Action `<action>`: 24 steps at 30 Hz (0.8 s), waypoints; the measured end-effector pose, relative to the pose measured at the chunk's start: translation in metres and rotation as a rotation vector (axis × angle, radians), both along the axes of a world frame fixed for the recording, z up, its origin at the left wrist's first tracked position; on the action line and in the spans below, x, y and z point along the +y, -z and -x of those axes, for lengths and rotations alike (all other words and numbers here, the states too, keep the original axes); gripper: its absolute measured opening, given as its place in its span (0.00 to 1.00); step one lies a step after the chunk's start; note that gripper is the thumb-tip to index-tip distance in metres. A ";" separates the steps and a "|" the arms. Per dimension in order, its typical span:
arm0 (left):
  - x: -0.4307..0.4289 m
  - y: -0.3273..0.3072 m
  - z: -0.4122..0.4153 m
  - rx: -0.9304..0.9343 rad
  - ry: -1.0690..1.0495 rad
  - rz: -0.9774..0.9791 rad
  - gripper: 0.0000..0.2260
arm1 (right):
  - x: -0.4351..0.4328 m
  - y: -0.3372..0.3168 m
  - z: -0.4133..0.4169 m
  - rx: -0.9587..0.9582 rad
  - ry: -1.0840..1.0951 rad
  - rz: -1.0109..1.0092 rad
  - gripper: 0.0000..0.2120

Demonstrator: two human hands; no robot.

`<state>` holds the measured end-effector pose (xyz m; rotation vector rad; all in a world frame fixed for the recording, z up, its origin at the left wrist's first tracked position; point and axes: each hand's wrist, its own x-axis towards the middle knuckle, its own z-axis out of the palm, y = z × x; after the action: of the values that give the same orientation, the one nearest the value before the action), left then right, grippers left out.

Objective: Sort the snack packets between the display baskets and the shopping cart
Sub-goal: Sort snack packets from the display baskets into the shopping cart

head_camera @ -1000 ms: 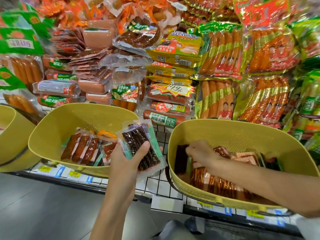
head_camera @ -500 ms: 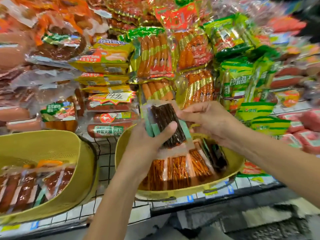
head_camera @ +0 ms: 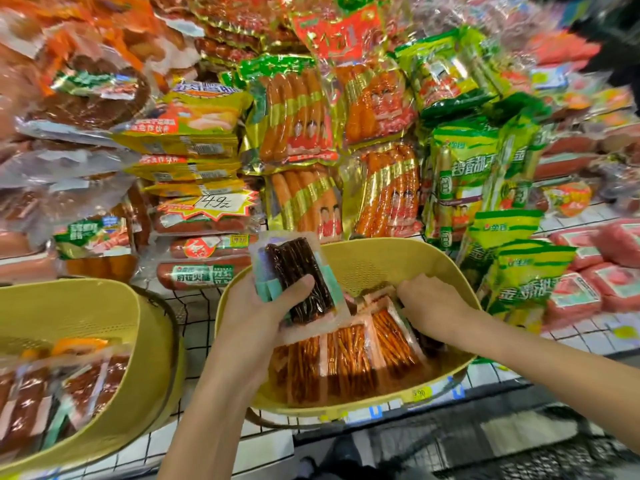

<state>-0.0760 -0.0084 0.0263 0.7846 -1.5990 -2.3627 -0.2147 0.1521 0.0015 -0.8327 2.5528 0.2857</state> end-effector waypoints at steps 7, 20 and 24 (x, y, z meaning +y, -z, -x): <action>-0.011 0.000 -0.013 0.003 -0.031 0.004 0.19 | 0.004 0.000 -0.018 0.228 -0.196 0.266 0.12; -0.021 0.006 -0.022 0.030 -0.022 0.004 0.19 | -0.012 0.018 0.000 0.034 -0.031 0.124 0.30; -0.023 0.009 -0.026 0.034 -0.025 0.047 0.19 | 0.003 -0.002 0.008 -0.173 0.208 0.649 0.06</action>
<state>-0.0504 -0.0313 0.0170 0.7473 -1.6156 -2.3000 -0.2227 0.1555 0.0037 -0.7459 2.5483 -0.6826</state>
